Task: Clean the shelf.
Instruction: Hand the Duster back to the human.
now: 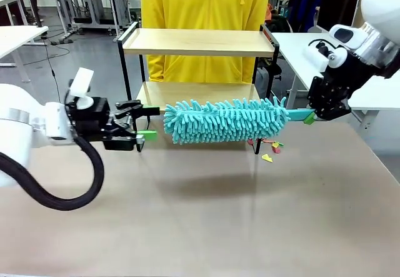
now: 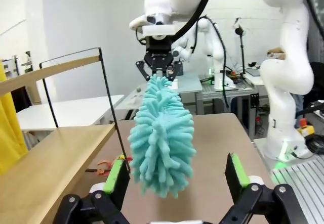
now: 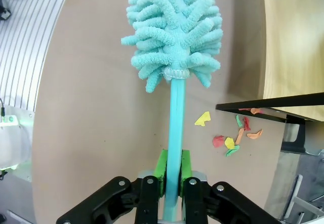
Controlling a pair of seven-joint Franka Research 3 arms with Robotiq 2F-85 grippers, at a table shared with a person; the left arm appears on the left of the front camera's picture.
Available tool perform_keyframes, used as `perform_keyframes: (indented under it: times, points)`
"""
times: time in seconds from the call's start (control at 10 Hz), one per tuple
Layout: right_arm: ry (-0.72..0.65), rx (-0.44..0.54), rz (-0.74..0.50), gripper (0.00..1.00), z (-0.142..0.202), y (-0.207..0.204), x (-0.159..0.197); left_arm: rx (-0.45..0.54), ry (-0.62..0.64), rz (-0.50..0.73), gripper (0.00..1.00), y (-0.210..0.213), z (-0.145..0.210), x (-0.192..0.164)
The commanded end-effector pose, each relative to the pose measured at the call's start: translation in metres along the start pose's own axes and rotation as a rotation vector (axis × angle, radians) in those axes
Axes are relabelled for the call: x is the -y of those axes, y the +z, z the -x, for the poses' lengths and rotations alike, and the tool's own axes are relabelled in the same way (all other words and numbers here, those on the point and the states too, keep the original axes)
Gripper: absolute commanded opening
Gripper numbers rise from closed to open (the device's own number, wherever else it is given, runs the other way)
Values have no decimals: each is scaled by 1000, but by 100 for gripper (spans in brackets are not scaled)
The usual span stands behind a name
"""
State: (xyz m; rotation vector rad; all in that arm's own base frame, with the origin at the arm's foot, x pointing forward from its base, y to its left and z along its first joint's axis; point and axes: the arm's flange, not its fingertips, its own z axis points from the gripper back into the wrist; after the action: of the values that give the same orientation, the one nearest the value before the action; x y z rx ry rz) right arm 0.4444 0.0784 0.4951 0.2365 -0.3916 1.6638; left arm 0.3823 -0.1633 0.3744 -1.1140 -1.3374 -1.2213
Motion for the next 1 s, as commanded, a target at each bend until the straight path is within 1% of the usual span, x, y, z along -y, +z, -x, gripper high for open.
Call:
perform_keyframes:
  times: [0.0,0.3,0.6,0.8,0.9]
  points:
    - [2,17,7,13,0,3,-1,-12,-23,-29,100,-22,1,12]
    - [2,17,7,13,0,3,-1,13,-17,-34,100,-53,-1,3]
    - [2,17,7,13,0,3,-1,-15,9,1,100,-83,8,-1]
    - [2,17,7,13,0,3,-1,-31,3,12,100,-93,12,-2]
    - [2,17,7,13,0,3,-1,-34,7,7,44,-94,11,-2]
